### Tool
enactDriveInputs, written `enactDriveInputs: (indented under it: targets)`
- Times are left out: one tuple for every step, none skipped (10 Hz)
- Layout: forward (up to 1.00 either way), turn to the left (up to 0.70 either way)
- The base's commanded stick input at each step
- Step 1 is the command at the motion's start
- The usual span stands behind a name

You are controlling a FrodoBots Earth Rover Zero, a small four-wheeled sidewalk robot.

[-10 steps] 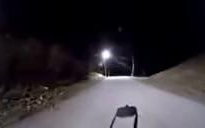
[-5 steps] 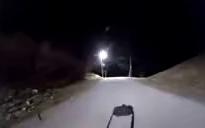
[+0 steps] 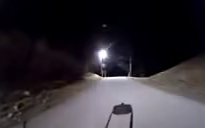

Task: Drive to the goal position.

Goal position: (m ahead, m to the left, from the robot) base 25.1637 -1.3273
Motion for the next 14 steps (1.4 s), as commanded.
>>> enactDriveInputs:
  targets:
    - [0.7,-0.27]
    - [0.7,-0.24]
    - [0.7,-0.06]
    - [0.7,0.0]
    - [0.7,0.0]
    - [0.7,0.0]
    - [0.7,0.0]
    - [0.7,0.0]
    - [0.7,0.0]
    - [0.7,0.0]
    - [0.7,0.0]
    - [0.7,0.0]
    - [0.7,0.0]
    - [0.7,0.0]
